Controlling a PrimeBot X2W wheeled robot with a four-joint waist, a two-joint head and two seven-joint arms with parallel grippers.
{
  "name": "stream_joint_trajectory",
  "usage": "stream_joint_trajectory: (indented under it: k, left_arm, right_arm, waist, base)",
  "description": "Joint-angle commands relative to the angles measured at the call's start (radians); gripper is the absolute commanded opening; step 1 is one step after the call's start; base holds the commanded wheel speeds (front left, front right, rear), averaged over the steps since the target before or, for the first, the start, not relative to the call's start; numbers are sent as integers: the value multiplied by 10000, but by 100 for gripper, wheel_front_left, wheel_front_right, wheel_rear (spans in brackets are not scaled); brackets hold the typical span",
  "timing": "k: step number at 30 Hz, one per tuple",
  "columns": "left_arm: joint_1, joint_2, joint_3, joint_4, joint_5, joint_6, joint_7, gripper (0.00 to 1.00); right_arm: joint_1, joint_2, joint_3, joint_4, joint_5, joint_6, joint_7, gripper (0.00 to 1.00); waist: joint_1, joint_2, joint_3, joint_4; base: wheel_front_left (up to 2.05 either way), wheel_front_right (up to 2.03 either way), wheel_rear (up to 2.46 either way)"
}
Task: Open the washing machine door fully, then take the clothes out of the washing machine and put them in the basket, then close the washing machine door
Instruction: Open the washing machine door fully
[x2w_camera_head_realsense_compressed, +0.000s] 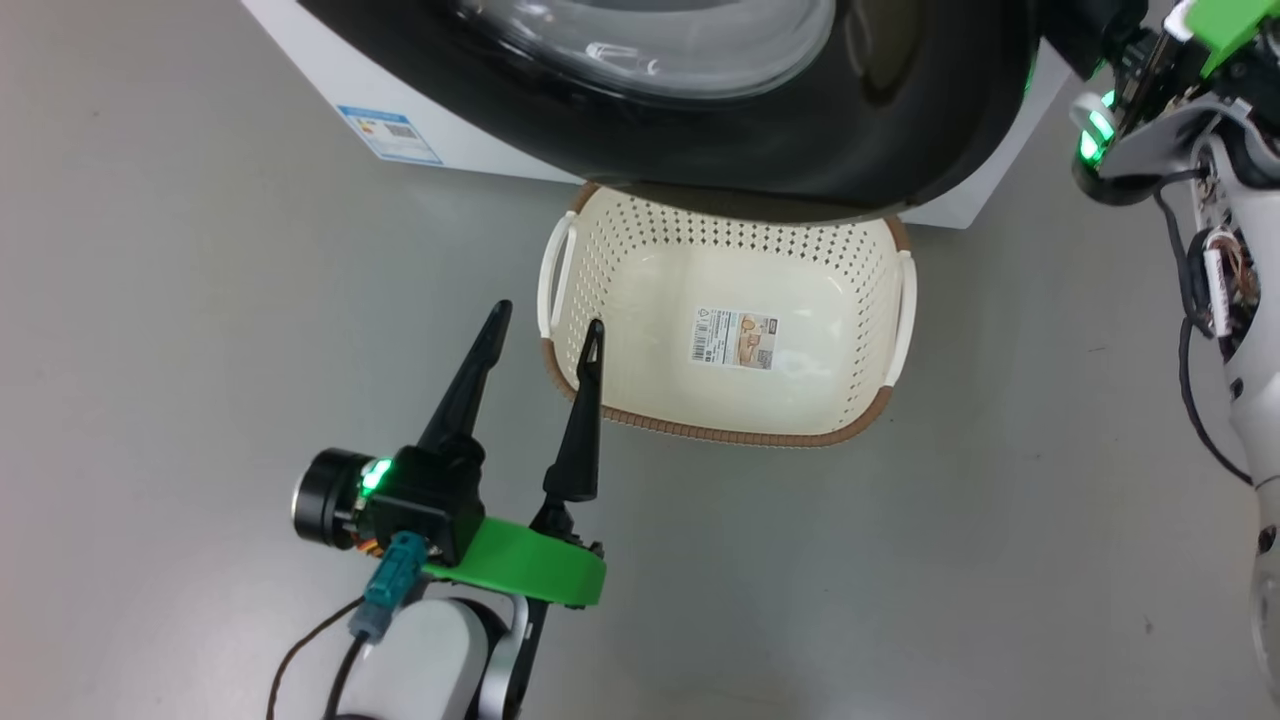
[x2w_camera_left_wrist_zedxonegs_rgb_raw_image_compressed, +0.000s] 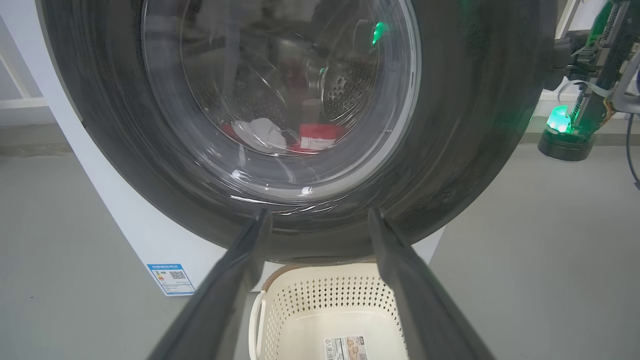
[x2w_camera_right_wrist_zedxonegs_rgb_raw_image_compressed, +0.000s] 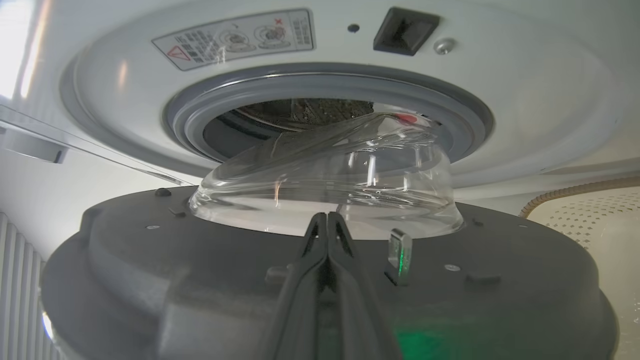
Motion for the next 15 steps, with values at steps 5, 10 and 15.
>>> stream_joint_trajectory:
  k: [5, 10, 15]
  left_arm:
    - [247, 152, 477, -88, 168, -74, -92, 100]
    - [368, 152, 515, 3, 191, -136, -92, 100]
    - [444, 152, 536, 62, 185, -176, -92, 100]
  right_arm:
    - [715, 410, 121, -767, 151, 6, 344, 0]
    - [1213, 536, 97, -1058, 199, 6, 402, 0]
    - [1454, 615, 45, -1196, 196, 6, 290, 0]
  waist:
    - [0, 0, -291, -213]
    - [0, 0, -498, -288]
    - [0, 0, -624, -325]
  base:
    - [0, 0, 0]
    - [0, 0, 0]
    - [0, 0, 0]
